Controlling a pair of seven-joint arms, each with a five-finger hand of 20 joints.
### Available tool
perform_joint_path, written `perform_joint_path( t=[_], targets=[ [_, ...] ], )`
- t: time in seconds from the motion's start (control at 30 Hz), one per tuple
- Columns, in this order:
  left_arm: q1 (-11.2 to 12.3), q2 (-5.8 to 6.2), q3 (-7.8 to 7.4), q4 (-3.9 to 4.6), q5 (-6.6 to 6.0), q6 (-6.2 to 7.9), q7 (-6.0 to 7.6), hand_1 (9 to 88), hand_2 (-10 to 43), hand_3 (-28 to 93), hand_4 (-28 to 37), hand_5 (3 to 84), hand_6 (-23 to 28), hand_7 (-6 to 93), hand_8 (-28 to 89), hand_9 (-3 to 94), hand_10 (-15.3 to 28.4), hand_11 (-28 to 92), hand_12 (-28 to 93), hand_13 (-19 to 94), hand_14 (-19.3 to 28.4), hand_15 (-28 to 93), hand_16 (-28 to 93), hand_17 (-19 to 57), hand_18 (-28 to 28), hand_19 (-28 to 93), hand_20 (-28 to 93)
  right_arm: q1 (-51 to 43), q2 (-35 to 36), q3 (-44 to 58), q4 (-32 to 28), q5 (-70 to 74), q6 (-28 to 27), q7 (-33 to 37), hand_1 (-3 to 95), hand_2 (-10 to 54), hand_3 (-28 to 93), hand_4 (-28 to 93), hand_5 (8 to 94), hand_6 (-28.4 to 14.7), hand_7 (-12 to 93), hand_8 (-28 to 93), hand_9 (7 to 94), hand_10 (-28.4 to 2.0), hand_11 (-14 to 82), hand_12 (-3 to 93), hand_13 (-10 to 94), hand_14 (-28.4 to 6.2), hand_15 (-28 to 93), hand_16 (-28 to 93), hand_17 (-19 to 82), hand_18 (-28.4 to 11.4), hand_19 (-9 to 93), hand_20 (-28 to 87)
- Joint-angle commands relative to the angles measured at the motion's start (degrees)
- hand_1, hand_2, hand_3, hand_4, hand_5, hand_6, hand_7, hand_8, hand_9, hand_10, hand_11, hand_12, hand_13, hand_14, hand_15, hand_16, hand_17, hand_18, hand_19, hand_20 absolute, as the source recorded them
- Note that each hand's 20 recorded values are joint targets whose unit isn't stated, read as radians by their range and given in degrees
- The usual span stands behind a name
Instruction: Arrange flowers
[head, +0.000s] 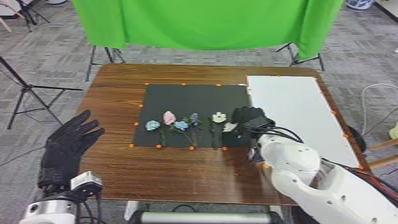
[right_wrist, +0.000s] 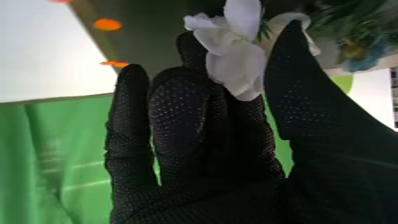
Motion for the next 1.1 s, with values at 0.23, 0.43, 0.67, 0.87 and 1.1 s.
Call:
perform_joint_path(
  t=[0.23, 0.43, 0.67, 0.87, 1.1],
  targets=[
    [1.5, -0.45, 0.04, -0.33, 0.05, 0.27, -0.42, 25.1, 5.8, 83, -20.4, 39.4, 10.1, 16.0, -11, 36.2, 19.0, 27, 8, 28, 25.6, 51, -11, -9.4, 23.4, 59, -2, -3.5, -0.2, 5.5, -3.4, 2.8, -3.0, 0.7, 33.8, -9.5, 91, -28, 57.4, -3.5, 22, -16, 61.2, -15.0, 30.5, 14.3, 65, -8.7, 84, 10, 19, -20.2, 86, 13],
    [2.1, -0.38, -0.15, -0.47, -0.04, 0.32, -0.11, 25.2, 5.8, 84, -20.5, 39.4, 10.0, 16.1, -11, 36.1, 19.0, 27, 8, 28, 25.7, 51, -11, -9.3, 23.4, 58, -2, -6.6, -0.8, 10.4, -6.6, 5.8, -4.1, 0.1, 32.1, -9.5, 92, -28, 55.0, -4.3, 21, -16, 58.8, -16.3, 29.9, 14.1, 63, -9.8, 84, 9, 17, -20.3, 84, 14],
    [1.9, -0.2, 0.47, -0.22, -0.3, 0.45, 0.49, 25.0, 5.7, 84, -20.7, 39.4, 10.0, 16.2, -11, 36.2, 19.0, 27, 8, 28, 25.7, 51, -10, -9.3, 23.4, 58, -2, -8.9, 0.5, 13.7, -8.7, 11.3, 0.3, -0.1, 30.3, -9.5, 92, -28, 53.6, -4.7, 19, -15, 57.2, -16.9, 29.3, 14.0, 62, -10.4, 84, 8, 17, -20.5, 83, 16],
    [2.2, -0.36, 1.06, 0.22, -0.93, 0.37, 1.64, 24.7, 5.8, 84, -21.1, 39.2, 9.8, 16.5, -11, 36.0, 18.9, 27, 8, 28, 25.6, 51, -10, -9.4, 23.4, 58, -2, -19.1, -1.8, 27.2, -10.1, 36.3, 10.8, -4.0, 26.3, -8.6, 92, -28, 52.0, -4.8, 19, -15, 55.1, -17.4, 27.1, 13.5, 59, -11.5, 83, 7, 16, -20.0, 81, 17],
    [2.2, -0.77, 0.94, 0.18, -0.34, -0.78, 1.14, 23.9, 6.0, 83, -22.2, 38.7, 9.3, 16.2, -11, 35.2, 18.5, 26, 8, 28, 25.7, 50, -10, -9.5, 23.5, 58, -2, -27.8, -13.7, 44.8, -9.5, 67.5, 4.8, -8.6, 20.3, 1.2, 92, -28, 49.1, -4.9, 18, -14, 52.3, -18.4, 22.1, 13.2, 50, -17.6, 68, 4, 13, -20.3, 70, 16]
  ],
)
